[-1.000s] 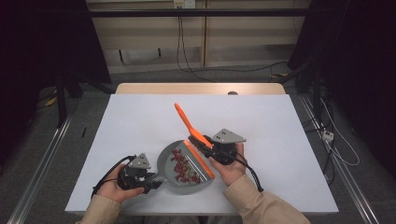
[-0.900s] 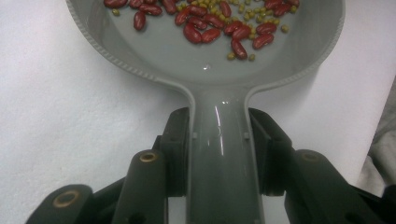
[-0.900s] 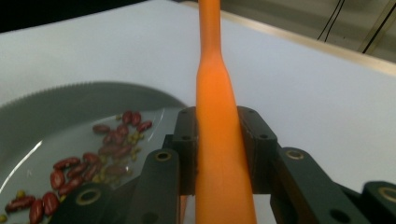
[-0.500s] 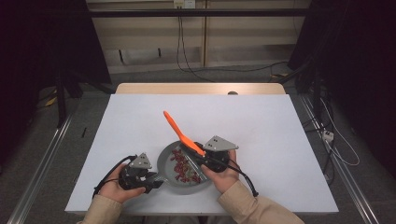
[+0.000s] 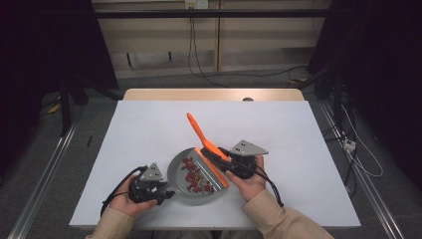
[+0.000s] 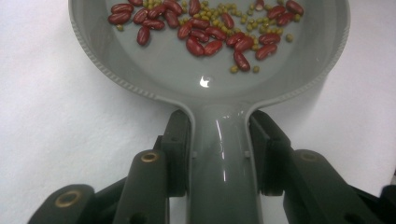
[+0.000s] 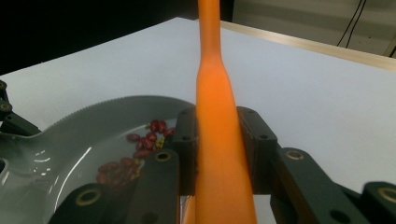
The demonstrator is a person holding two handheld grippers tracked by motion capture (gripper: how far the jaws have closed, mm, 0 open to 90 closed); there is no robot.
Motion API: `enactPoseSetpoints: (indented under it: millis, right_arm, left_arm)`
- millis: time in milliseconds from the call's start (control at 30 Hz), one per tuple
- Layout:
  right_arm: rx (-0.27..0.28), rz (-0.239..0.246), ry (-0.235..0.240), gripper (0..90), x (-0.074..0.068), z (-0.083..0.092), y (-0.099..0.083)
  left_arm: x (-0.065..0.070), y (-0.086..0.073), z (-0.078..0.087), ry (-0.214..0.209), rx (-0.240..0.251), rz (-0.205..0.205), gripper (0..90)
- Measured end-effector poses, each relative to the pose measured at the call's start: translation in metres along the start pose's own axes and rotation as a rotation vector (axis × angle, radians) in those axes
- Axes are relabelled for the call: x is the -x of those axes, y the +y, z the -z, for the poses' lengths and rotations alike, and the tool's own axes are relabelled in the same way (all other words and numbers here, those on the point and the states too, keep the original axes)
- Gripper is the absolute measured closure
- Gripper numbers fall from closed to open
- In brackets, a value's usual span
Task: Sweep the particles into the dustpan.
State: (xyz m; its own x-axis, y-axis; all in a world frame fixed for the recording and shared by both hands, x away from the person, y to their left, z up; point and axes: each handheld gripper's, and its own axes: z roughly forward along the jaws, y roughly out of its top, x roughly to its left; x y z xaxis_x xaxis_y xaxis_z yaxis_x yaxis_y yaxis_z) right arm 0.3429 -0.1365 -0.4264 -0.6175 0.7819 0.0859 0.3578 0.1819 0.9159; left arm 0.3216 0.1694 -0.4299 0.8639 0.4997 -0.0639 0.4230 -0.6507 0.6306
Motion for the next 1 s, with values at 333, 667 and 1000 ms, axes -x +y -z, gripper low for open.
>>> enactPoseSetpoints:
  millis: [333,667,1000]
  right_arm:
    - [0.027,-0.023,-0.014,71.3,0.018,0.012,0.003]
    - [0.046,-0.038,-0.035,71.3,0.031,0.02,0.005]
    - [0.046,-0.045,-0.047,71.3,0.037,0.024,0.005]
  left_arm:
    - [-0.005,-0.004,0.007,0.046,0.095,0.036,63.2]
    - [-0.012,-0.009,0.012,0.096,0.167,0.091,63.1]
    - [-0.018,-0.007,0.018,0.16,0.179,0.144,63.0]
